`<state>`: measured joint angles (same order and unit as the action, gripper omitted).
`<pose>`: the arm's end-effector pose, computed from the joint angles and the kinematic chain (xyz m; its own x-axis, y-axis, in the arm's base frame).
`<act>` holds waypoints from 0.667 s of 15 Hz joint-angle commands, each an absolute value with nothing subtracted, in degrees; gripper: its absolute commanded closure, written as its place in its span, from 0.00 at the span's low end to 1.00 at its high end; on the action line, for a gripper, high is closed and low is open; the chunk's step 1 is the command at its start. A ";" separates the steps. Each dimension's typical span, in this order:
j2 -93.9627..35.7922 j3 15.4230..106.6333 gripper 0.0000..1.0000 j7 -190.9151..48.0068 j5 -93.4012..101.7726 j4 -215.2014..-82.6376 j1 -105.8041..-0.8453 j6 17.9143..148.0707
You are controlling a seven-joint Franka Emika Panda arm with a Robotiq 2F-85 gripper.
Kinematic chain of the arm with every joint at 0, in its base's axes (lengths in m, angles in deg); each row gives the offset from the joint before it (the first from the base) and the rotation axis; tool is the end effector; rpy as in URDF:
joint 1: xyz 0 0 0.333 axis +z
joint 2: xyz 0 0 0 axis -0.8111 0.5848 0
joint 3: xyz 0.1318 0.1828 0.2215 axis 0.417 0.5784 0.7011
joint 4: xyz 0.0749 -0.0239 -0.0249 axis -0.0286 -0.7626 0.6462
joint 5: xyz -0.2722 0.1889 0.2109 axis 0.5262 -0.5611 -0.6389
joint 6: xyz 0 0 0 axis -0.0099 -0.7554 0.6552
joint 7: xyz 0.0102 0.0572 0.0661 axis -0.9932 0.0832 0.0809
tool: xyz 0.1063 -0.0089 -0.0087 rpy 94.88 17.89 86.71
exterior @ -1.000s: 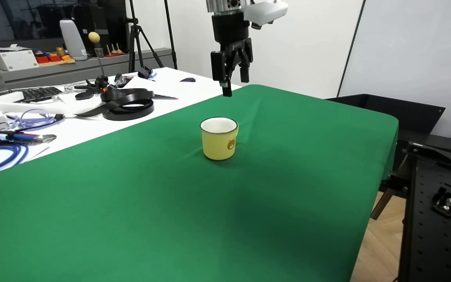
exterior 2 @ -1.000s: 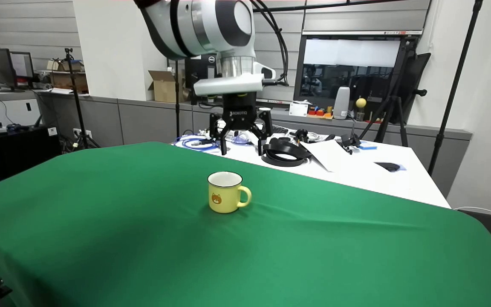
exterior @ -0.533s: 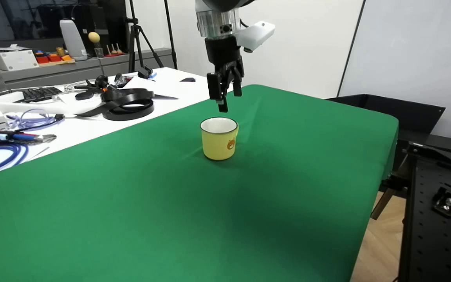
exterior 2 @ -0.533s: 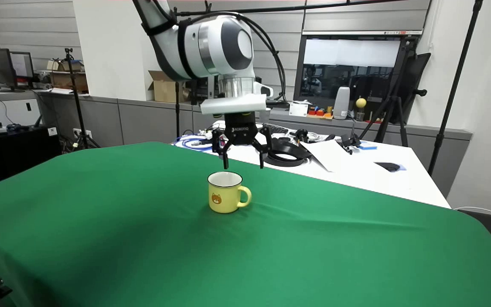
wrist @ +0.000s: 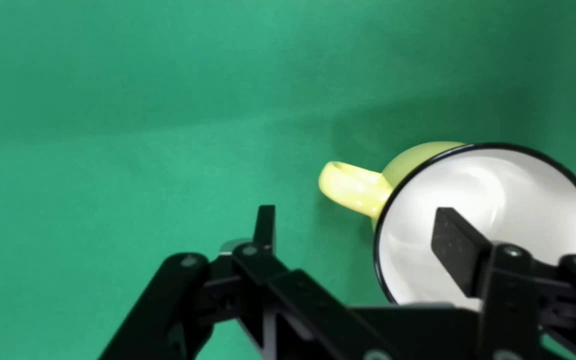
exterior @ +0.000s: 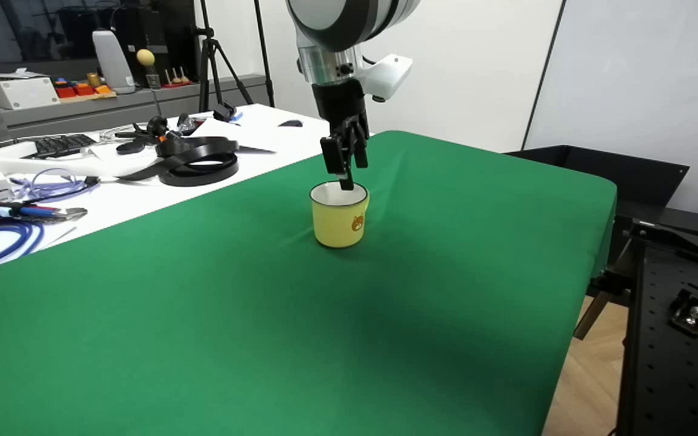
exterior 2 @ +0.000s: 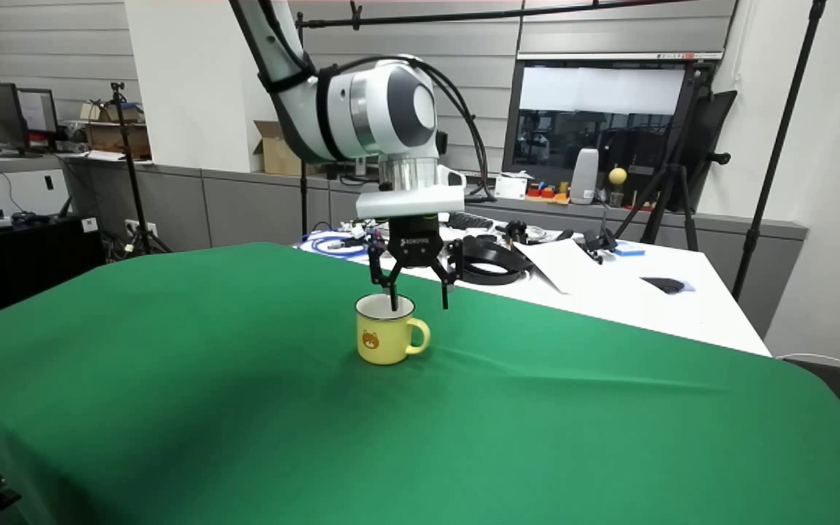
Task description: Move the cup slightly down on the table
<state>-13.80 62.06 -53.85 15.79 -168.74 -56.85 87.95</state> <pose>0.6054 -0.0590 0.1833 0.9388 0.3177 -0.1330 0.3357 -0.9304 0.1474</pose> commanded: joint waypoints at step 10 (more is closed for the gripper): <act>-7.74 62.65 1.00 -50.06 16.60 -159.98 -56.77 81.87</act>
